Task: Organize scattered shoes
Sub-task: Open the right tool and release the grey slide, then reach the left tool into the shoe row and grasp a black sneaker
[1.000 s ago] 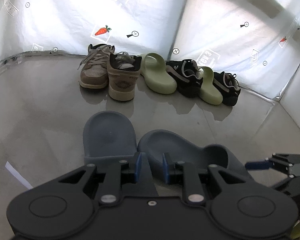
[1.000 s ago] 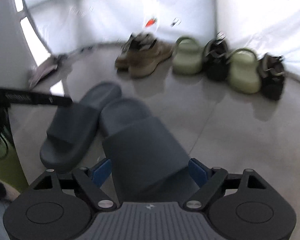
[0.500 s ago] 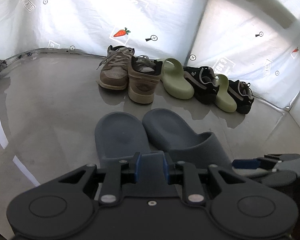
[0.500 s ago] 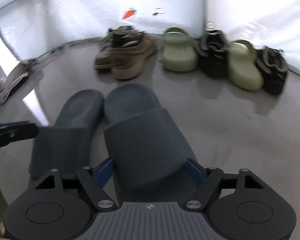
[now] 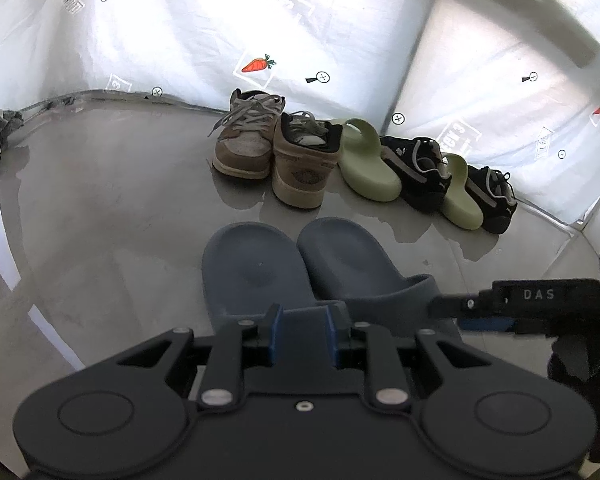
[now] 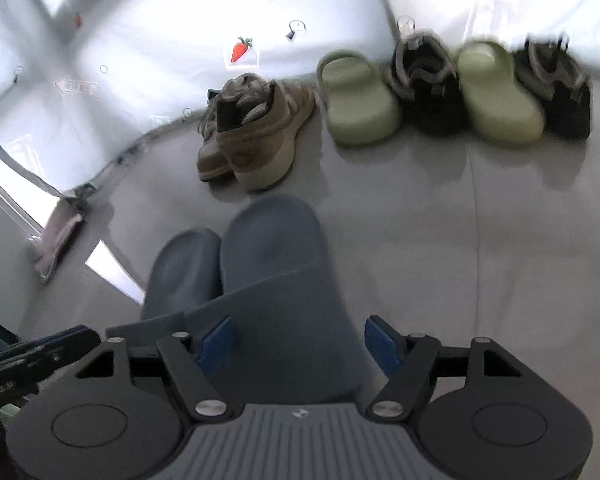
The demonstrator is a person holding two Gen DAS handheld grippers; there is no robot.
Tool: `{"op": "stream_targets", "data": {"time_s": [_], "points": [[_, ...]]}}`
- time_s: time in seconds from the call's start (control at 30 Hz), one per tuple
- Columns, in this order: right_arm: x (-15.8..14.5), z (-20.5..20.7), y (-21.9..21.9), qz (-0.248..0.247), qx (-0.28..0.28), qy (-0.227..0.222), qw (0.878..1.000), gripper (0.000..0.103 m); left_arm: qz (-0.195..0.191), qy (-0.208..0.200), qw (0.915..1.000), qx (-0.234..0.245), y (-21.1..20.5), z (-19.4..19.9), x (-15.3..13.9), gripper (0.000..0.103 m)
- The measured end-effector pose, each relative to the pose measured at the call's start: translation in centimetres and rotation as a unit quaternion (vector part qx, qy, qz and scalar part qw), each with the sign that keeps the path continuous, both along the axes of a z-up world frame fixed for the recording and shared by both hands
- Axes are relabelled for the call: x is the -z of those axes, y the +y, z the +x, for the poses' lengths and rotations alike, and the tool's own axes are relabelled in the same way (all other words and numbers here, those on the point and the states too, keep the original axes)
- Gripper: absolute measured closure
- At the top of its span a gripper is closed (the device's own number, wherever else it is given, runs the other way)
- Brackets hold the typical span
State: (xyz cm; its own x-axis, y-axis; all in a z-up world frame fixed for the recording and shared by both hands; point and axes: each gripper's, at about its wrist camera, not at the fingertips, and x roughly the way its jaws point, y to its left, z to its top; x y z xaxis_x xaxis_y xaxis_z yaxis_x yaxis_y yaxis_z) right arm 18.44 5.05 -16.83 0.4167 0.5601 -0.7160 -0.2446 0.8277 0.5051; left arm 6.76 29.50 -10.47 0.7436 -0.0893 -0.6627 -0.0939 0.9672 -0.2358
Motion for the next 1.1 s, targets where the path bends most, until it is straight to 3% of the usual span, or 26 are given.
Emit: {"op": "stream_targets", "data": {"time_s": [0.07,0.27,0.43,0.73,0.9,0.93,1.0,1.03,1.1], "points": [[0.2,-0.4,-0.3,0.018,0.012,0.028,0.999,0.036,-0.005,-0.004,1.0000,-0.002,0.3,0.0,-0.3,0.080],[-0.4,-3.2,1.9,-0.013,-0.020,0.050,0.998,0.038,-0.009,-0.008,0.9999,-0.002,1.1,0.1,-0.6,0.080],[0.1,-5.3,4.6,0.029,-0.045,0.103,0.993,0.038,-0.006,-0.011,0.9999,-0.001,1.7,0.1,-0.8,0.080],[0.4,-5.4,7.0,0.057,-0.039,0.089,0.994,0.038,-0.008,-0.009,0.9999,-0.005,1.6,0.3,-1.1,0.080],[-0.1,-5.7,5.6,0.065,-0.024,0.075,0.995,0.036,-0.014,-0.015,0.9997,0.014,-0.7,1.1,-1.8,0.076],[-0.4,-5.7,5.1,0.060,-0.019,0.068,0.996,0.035,-0.016,-0.017,0.9995,0.022,-1.4,1.4,-1.9,0.075],[-0.9,-5.9,3.7,0.046,-0.007,0.053,0.998,0.016,-0.015,-0.022,0.9991,0.034,-3.2,2.1,-2.3,0.072],[-1.5,-6.1,2.2,0.031,0.011,0.039,0.999,0.015,-0.014,-0.024,0.9988,0.040,-4.2,2.4,-2.6,0.071],[-1.9,-6.0,0.7,0.022,0.029,0.027,0.999,0.011,-0.013,-0.027,0.9983,0.050,-6.0,3.0,-2.8,0.060]]}}
